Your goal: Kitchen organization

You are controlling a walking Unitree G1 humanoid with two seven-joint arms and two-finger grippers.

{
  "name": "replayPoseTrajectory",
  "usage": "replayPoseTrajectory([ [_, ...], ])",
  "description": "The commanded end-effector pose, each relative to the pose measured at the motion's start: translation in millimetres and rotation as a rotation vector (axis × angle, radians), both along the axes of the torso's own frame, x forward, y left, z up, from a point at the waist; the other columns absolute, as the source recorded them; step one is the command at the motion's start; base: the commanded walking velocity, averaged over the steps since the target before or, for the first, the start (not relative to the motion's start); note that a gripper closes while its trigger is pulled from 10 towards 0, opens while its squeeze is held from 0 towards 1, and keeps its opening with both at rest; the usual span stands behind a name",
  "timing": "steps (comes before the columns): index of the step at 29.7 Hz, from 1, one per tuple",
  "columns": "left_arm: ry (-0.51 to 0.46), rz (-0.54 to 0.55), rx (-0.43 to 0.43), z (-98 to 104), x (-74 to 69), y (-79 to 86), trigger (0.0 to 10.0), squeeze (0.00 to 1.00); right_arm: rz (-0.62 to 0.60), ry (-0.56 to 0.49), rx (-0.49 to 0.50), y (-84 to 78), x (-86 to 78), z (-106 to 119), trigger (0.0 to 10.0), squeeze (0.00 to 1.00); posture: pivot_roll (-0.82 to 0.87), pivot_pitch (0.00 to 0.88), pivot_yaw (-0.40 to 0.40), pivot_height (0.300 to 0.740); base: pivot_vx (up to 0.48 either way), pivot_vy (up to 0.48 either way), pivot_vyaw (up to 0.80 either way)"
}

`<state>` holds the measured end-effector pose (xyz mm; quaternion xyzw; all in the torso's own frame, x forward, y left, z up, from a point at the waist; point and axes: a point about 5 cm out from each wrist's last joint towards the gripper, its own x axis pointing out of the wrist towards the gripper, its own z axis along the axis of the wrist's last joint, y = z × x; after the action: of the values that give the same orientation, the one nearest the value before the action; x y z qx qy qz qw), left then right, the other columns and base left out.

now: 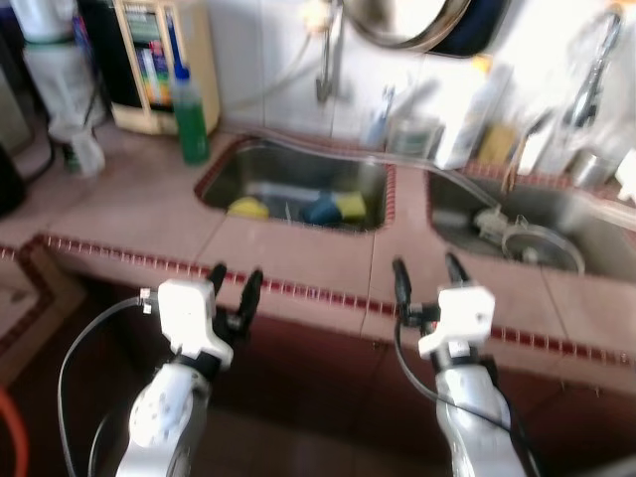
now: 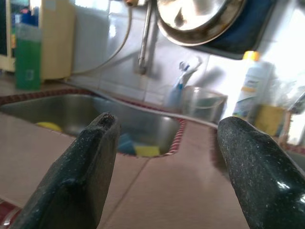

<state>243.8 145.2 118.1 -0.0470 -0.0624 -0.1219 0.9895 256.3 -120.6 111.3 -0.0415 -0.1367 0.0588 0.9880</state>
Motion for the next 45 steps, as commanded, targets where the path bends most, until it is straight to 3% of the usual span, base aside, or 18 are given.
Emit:
replayPoseTrajectory([
  [1, 0.000, -0.029, 0.030, -3.7, 0.1, -2.4, 10.0, 0.00, 0.029, 0.022, -0.036, -0.6, -1.0, -7.4, 10.0, 0.00, -0.15, 0.024, -0.063, 0.732, 0.000, 0.000, 0.00],
  [6, 0.015, -0.077, 0.084, -16.6, -8.2, -2.0, 10.0, 0.00, 0.137, 0.098, -0.100, 5.7, -9.1, -30.1, 10.0, 0.00, -0.15, 0.050, -0.071, 0.732, 0.000, 0.000, 0.00],
  [12, 0.027, -0.103, 0.091, -27.2, -19.9, 1.7, 10.0, 0.00, 0.219, 0.154, -0.174, 4.2, -19.5, -48.9, 10.0, 0.00, -0.14, 0.093, -0.092, 0.732, 0.000, 0.000, 0.00],
  [16, 0.025, -0.144, 0.112, -30.2, -30.0, 0.0, 10.0, 0.00, 0.349, 0.174, -0.223, 8.0, -29.2, -56.1, 10.0, 0.00, -0.14, 0.115, -0.099, 0.732, 0.000, 0.000, 0.00],
  [17, 0.028, -0.169, 0.144, -33.6, -34.9, -0.1, 10.0, 0.00, 0.478, 0.208, -0.236, 12.9, -37.1, -61.0, 10.0, 0.00, -0.14, 0.123, -0.099, 0.732, 0.000, 0.000, 0.00],
  [18, 0.029, -0.180, 0.159, -34.8, -36.2, -0.4, 10.0, 0.00, 0.528, 0.218, -0.245, 14.1, -40.0, -62.2, 10.0, 0.00, -0.14, 0.128, -0.100, 0.732, 0.000, 0.000, 0.00],
  [21, 0.042, -0.188, 0.173, -39.6, -37.4, 1.2, 10.0, 0.00, 0.590, 0.256, -0.250, 13.1, -42.9, -67.1, 10.0, 0.00, -0.14, 0.133, -0.100, 0.732, 0.000, 0.000, 0.00],
  [25, 0.081, -0.259, 0.278, -61.7, -46.9, 4.1, 10.0, 0.00, 0.677, 0.330, -0.318, 4.2, -43.8, -82.3, 10.0, 0.00, -0.14, 0.149, -0.104, 0.732, 0.000, 0.000, 0.00],
  [28, 0.130, -0.295, 0.330, -78.2, -52.3, 4.7, 10.0, 0.00, 0.665, 0.390, -0.318, -2.0, -41.8, -93.6, 10.0, 0.00, -0.14, 0.148, -0.102, 0.732, 0.000, 0.000, 0.00],
  [29, 0.187, -0.288, 0.364, -93.7, -53.3, 7.5, 10.0, 0.00, 0.643, 0.442, -0.313, -7.1, -40.0, -103.4, 10.0, 0.00, -0.13, 0.146, -0.102, 0.732, 0.000, 0.000, 0.00],
  [33, 0.306, -0.258, 0.413, -123.6, -54.4, 13.8, 10.0, 0.00, 0.557, 0.541, -0.306, -16.1, -36.3, -121.8, 10.0, 0.00, -0.12, 0.127, -0.100, 0.732, 0.000, 0.000, 0.00],
  [35, 0.378, -0.226, 0.432, -138.8, -54.4, 16.7, 10.0, 0.00, 0.479, 0.611, -0.283, -21.2, -34.7, -132.5, 10.0, 0.00, -0.12, 0.119, -0.100, 0.732, 0.000, 0.000, 0.00],
  [37, 0.517, -0.155, 0.400, -159.2, -56.5, 21.4, 10.0, 0.00, 0.337, 0.722, -0.261, -31.6, -35.4, -147.8, 10.0, 0.00, -0.11, 0.096, -0.095, 0.732, 0.000, 0.000, 0.00],
  [40, 0.611, -0.099, 0.395, -171.7, -59.6, 25.1, 10.0, 0.00, 0.258, 0.794, -0.239, -37.2, -39.4, -157.0, 10.0, 0.00, -0.11, 0.081, -0.090, 0.732, 0.000, 0.000, 0.00],
  [42, 0.726, -0.076, 0.397, -185.9, -68.2, 25.6, 10.0, 0.00, 0.213, 0.873, -0.250, -41.9, -50.0, -168.4, 10.0, 0.00, -0.10, 0.060, -0.093, 0.732, 0.000, 0.000, 0.00],
  [45, 0.808, -0.082, 0.420, -195.9, -78.2, 25.3, 10.0, 0.00, 0.149, 0.954, -0.239, -49.5, -62.7, -178.8, 10.0, 0.00, -0.10, 0.041, -0.091, 0.732, 0.000, 0.000, 0.00],
])
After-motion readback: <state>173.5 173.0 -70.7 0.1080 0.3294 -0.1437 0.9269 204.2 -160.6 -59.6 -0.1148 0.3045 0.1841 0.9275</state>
